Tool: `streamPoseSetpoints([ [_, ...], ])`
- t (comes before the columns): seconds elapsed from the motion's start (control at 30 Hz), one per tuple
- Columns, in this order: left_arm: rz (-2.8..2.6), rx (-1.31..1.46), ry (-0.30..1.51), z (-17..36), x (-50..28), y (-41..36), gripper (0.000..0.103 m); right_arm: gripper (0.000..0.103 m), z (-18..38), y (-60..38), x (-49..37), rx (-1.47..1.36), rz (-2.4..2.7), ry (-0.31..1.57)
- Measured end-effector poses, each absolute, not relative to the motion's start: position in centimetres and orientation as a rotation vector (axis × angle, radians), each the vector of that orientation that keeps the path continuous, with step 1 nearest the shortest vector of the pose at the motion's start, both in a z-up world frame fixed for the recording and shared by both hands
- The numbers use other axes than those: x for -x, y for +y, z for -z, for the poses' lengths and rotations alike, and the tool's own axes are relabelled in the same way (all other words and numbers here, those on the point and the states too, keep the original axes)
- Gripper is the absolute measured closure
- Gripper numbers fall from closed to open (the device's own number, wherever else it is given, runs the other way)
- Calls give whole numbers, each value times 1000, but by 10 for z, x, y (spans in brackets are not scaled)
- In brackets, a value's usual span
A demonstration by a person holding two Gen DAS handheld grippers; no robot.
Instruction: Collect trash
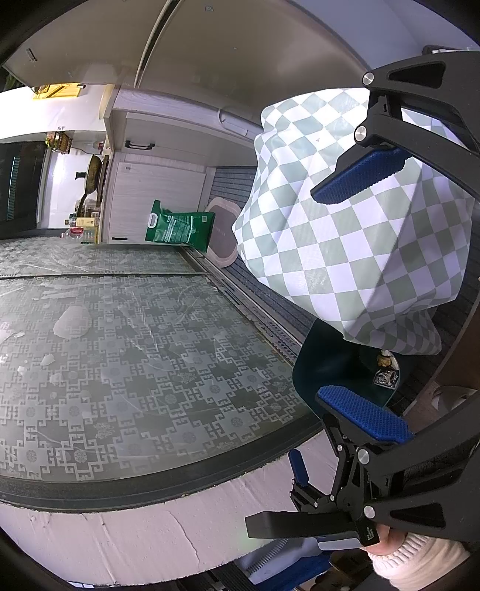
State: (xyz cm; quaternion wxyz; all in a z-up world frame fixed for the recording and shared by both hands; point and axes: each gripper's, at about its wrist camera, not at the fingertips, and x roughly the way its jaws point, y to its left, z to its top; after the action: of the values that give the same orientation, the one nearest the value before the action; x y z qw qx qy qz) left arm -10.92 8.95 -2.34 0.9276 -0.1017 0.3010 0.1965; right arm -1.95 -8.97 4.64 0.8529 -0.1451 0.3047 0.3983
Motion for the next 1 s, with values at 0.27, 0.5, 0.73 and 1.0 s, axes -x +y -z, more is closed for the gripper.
streamPoseSetpoints([
  [0.27,-402,208,618,23,109,90,3,3,-47,-89,20,304,-837,640],
  [0.5,-402,208,618,23,109,90,3,3,-47,-89,20,305,-837,641],
  [0.73,-402,209,617,23,109,89,3,3,-47,-89,20,305,-837,641],
  [1.0,-402,207,618,23,109,89,3,3,-47,-89,20,306,-837,640],
])
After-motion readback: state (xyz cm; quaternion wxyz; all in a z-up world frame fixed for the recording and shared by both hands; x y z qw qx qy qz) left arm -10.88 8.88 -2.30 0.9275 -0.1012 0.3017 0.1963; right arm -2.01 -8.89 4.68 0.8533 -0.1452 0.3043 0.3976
